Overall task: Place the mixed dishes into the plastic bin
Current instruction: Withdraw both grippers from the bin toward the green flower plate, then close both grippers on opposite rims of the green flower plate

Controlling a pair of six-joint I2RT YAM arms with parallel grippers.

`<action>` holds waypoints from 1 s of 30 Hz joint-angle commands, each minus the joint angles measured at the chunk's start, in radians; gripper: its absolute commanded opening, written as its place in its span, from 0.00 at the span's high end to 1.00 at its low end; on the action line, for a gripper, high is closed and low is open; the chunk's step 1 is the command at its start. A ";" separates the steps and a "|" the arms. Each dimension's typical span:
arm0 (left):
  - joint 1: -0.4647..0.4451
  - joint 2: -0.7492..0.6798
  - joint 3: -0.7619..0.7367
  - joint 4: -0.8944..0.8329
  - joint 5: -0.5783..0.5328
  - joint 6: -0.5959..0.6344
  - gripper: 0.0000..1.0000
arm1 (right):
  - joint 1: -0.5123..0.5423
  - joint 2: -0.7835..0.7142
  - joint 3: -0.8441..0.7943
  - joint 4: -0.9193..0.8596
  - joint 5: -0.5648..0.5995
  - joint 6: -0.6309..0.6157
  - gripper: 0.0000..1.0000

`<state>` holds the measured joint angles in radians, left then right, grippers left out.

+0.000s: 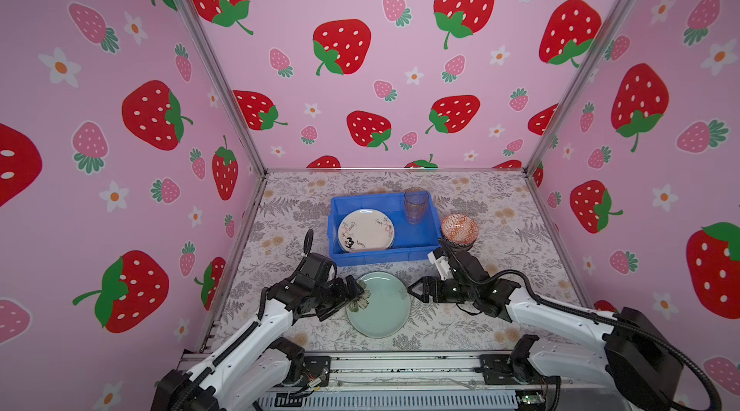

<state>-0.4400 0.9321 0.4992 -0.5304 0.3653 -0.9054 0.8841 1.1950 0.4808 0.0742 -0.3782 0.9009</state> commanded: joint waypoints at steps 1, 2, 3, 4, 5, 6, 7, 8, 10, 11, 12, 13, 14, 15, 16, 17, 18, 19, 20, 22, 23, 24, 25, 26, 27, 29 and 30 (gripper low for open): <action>-0.018 0.028 0.001 0.059 -0.024 -0.018 0.01 | 0.012 0.045 -0.008 0.096 -0.029 0.034 0.12; -0.020 0.039 0.002 0.065 -0.022 -0.015 0.01 | 0.016 0.057 -0.009 0.107 -0.030 0.035 0.12; -0.021 0.048 0.002 0.068 -0.023 -0.014 0.01 | 0.018 0.071 -0.009 0.114 -0.032 0.037 0.12; -0.023 0.058 0.004 0.072 -0.023 -0.012 0.01 | 0.019 0.084 -0.009 0.122 -0.036 0.039 0.13; -0.025 0.066 0.004 0.080 -0.022 -0.012 0.01 | 0.022 0.092 -0.010 0.130 -0.040 0.040 0.13; -0.026 0.072 0.005 0.082 -0.021 -0.011 0.01 | 0.025 0.101 -0.009 0.135 -0.042 0.040 0.13; -0.026 0.081 0.007 0.088 -0.023 -0.010 0.01 | 0.027 0.110 -0.008 0.140 -0.045 0.041 0.13; -0.028 0.088 0.010 0.089 -0.023 -0.010 0.01 | 0.027 0.118 -0.008 0.143 -0.046 0.041 0.13; -0.032 0.100 0.015 0.094 -0.025 -0.009 0.01 | 0.030 0.133 -0.009 0.152 -0.047 0.044 0.13; -0.032 0.105 0.018 0.093 -0.026 -0.008 0.01 | 0.029 0.140 -0.010 0.158 -0.049 0.046 0.13; -0.034 0.109 0.019 0.092 -0.028 -0.007 0.01 | 0.031 0.146 -0.010 0.165 -0.052 0.047 0.13; -0.036 0.113 0.020 0.092 -0.030 -0.005 0.01 | 0.031 0.153 -0.012 0.172 -0.056 0.048 0.13; -0.037 0.116 0.021 0.090 -0.031 -0.004 0.01 | 0.031 0.162 -0.010 0.176 -0.058 0.049 0.14; -0.039 0.118 0.021 0.092 -0.033 -0.006 0.01 | 0.032 0.167 -0.010 0.180 -0.060 0.049 0.14; -0.039 0.118 0.019 0.093 -0.034 -0.007 0.01 | 0.033 0.174 -0.009 0.183 -0.063 0.050 0.14; -0.043 0.117 0.018 0.096 -0.037 -0.009 0.01 | 0.032 0.182 -0.008 0.185 -0.065 0.049 0.14; -0.045 0.119 0.018 0.099 -0.037 -0.010 0.01 | 0.032 0.187 -0.005 0.188 -0.066 0.048 0.14; -0.046 0.122 0.018 0.101 -0.039 -0.010 0.01 | 0.035 0.194 -0.004 0.190 -0.067 0.048 0.15; -0.046 0.125 0.019 0.104 -0.039 -0.012 0.01 | 0.033 0.200 -0.002 0.194 -0.069 0.047 0.15; -0.049 0.135 0.026 0.109 -0.033 -0.017 0.01 | 0.035 0.208 -0.001 0.200 -0.070 0.048 0.15; -0.053 0.138 0.030 0.112 -0.032 -0.016 0.01 | 0.035 0.214 -0.001 0.202 -0.073 0.048 0.15; -0.057 0.141 0.034 0.113 -0.035 -0.016 0.01 | 0.036 0.215 -0.002 0.203 -0.074 0.048 0.15; -0.059 0.147 0.040 0.114 -0.036 -0.016 0.01 | 0.036 0.216 -0.001 0.203 -0.074 0.047 0.15; -0.062 0.152 0.045 0.116 -0.037 -0.017 0.01 | 0.035 0.219 -0.002 0.203 -0.074 0.048 0.15; -0.064 0.157 0.049 0.120 -0.037 -0.017 0.01 | 0.036 0.220 -0.001 0.203 -0.072 0.046 0.15; -0.069 0.172 0.057 0.128 -0.037 -0.016 0.01 | 0.036 0.225 -0.001 0.203 -0.071 0.048 0.15; -0.073 0.177 0.059 0.133 -0.037 -0.018 0.01 | 0.036 0.229 -0.001 0.203 -0.071 0.049 0.16</action>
<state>-0.5034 1.0977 0.5114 -0.4210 0.3401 -0.9138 0.9146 1.4113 0.4805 0.2562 -0.4454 0.9382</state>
